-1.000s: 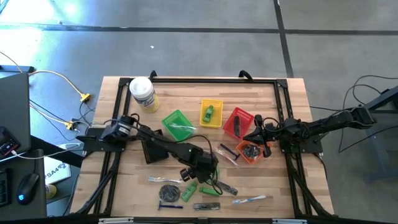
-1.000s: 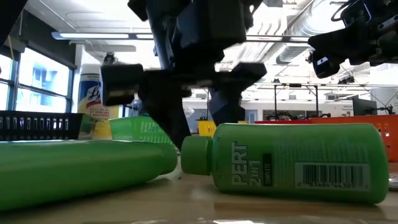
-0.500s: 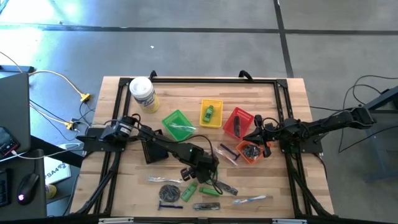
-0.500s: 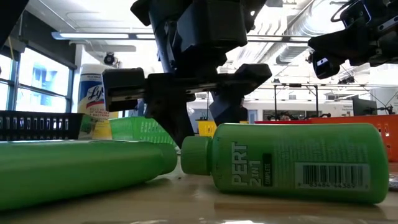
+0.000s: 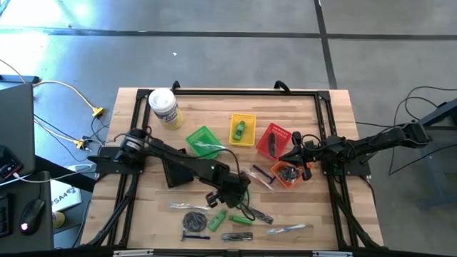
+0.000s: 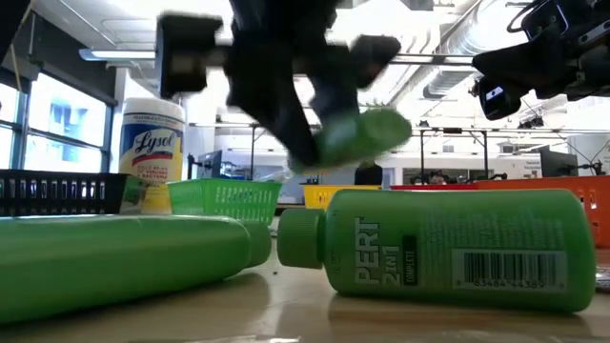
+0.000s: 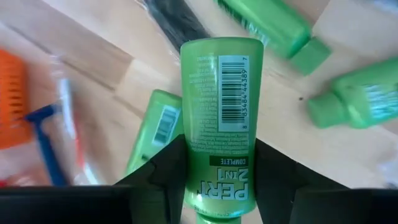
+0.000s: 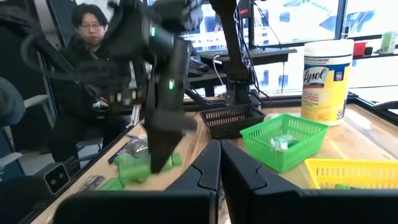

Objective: Pick & Place Travel size toiletries

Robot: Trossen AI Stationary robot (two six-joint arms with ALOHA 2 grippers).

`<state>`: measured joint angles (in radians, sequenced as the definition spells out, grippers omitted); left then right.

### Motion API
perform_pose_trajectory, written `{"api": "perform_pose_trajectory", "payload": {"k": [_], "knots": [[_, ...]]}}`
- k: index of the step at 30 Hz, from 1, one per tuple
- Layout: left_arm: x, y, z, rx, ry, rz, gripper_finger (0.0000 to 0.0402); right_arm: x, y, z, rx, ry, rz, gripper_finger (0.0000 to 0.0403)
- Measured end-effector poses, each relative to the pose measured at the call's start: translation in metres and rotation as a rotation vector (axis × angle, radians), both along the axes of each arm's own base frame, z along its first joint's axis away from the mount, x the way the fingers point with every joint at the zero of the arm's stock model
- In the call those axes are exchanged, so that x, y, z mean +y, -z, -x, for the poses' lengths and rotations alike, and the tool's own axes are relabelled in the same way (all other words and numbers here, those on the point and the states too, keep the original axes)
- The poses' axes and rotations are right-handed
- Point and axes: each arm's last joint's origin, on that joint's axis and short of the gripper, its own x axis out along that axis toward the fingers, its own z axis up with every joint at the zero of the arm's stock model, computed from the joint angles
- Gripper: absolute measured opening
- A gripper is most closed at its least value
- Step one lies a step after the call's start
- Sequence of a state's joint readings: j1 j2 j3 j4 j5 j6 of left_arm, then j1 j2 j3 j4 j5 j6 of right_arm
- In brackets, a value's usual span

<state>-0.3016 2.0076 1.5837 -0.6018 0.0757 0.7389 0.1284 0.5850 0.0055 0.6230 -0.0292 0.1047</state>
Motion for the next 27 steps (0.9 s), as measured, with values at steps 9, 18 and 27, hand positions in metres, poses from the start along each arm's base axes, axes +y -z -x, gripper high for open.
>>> {"api": "perform_pose_trajectory", "payload": {"k": [9, 18, 27], "knots": [[0.035, -0.093, 0.05, -0.062, -0.144, 0.158, 0.0138, 0.0, -0.001, 0.0, -0.009, -0.005, -0.001, 0.0003], [0.094, -0.123, 0.136, -0.193, -0.203, 0.495, 0.0138, 0.0, -0.001, 0.0, -0.01, -0.005, -0.001, 0.0003], [0.122, -0.077, 0.214, -0.442, -0.378, 0.688, 0.0138, 0.0, -0.001, 0.0, -0.008, -0.004, -0.001, 0.0003]]}}
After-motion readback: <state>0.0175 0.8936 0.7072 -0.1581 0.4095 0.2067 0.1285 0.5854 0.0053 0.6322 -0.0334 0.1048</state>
